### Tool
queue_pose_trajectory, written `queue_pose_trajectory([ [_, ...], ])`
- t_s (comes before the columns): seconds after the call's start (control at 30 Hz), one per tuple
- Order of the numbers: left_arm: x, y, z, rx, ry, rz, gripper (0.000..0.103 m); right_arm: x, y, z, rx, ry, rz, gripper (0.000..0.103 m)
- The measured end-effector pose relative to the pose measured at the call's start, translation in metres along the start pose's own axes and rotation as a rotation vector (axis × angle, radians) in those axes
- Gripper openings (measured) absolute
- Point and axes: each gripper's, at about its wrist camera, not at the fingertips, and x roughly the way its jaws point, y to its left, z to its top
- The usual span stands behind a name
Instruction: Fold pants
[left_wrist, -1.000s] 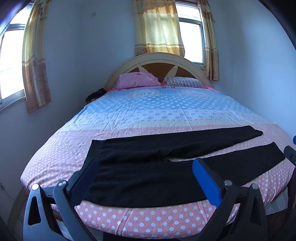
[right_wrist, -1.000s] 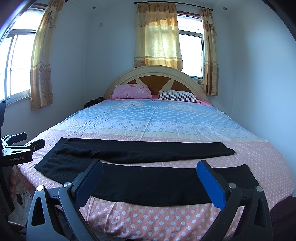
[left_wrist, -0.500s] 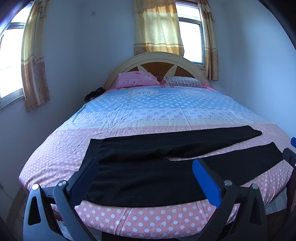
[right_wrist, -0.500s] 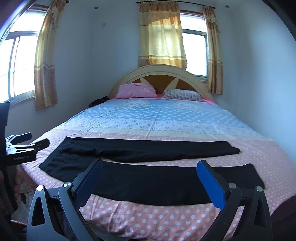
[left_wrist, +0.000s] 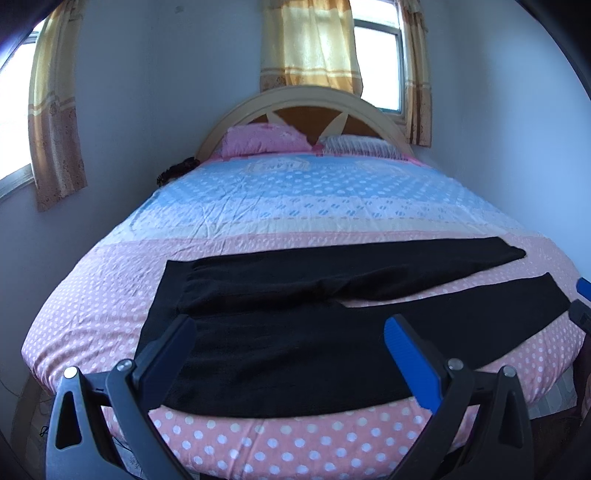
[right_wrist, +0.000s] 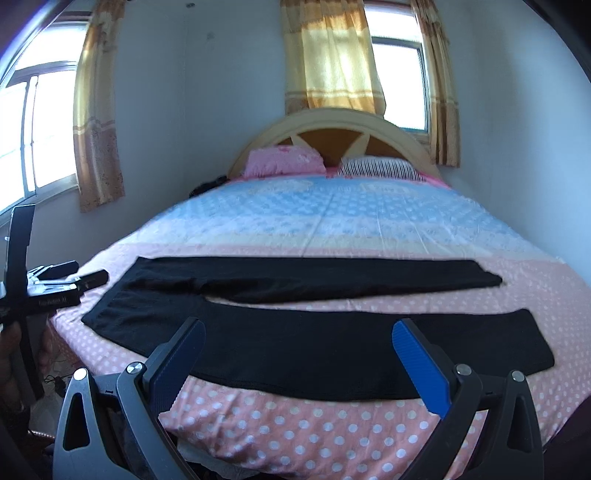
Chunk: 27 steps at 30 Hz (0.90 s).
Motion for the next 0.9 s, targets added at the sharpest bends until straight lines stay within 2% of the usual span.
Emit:
queue_pose_trajectory([
  [0.13, 0.038, 0.045, 0.016, -0.05, 0.026, 0.06, 0.103, 0.025, -0.031, 0.003, 0.046, 0.044, -0.014, 0.102],
  [0.23, 0.079, 0.096, 0.035, -0.111, 0.076, 0.111, 0.103, 0.044, -0.059, 0.014, 0.086, 0.065, -0.042, 0.102],
  [0.37, 0.119, 0.143, 0.051, -0.115, 0.128, 0.174, 0.103, 0.071, -0.098, 0.032, 0.136, 0.092, -0.077, 0.102],
  [0.43, 0.141, 0.165, 0.058, -0.121, 0.161, 0.182, 0.102, 0.083, -0.115, 0.038, 0.148, 0.107, -0.099, 0.102],
  [0.53, 0.168, 0.183, 0.061, -0.138, 0.211, 0.155, 0.09, 0.101, -0.143, 0.045, 0.168, 0.135, -0.127, 0.102],
  [0.6, 0.186, 0.191, 0.06, -0.17, 0.249, 0.121, 0.074, 0.113, -0.161, 0.048, 0.192, 0.158, -0.14, 0.102],
  [0.7, 0.214, 0.195, 0.057, -0.197, 0.312, 0.064, 0.06, 0.128, -0.182, 0.051, 0.215, 0.189, -0.167, 0.102],
  [0.77, 0.223, 0.193, 0.056, -0.196, 0.333, 0.042, 0.06, 0.138, -0.194, 0.052, 0.222, 0.21, -0.188, 0.102],
  [0.9, 0.244, 0.191, 0.055, -0.176, 0.376, 0.015, 0.051, 0.151, -0.208, 0.053, 0.215, 0.232, -0.217, 0.102],
])
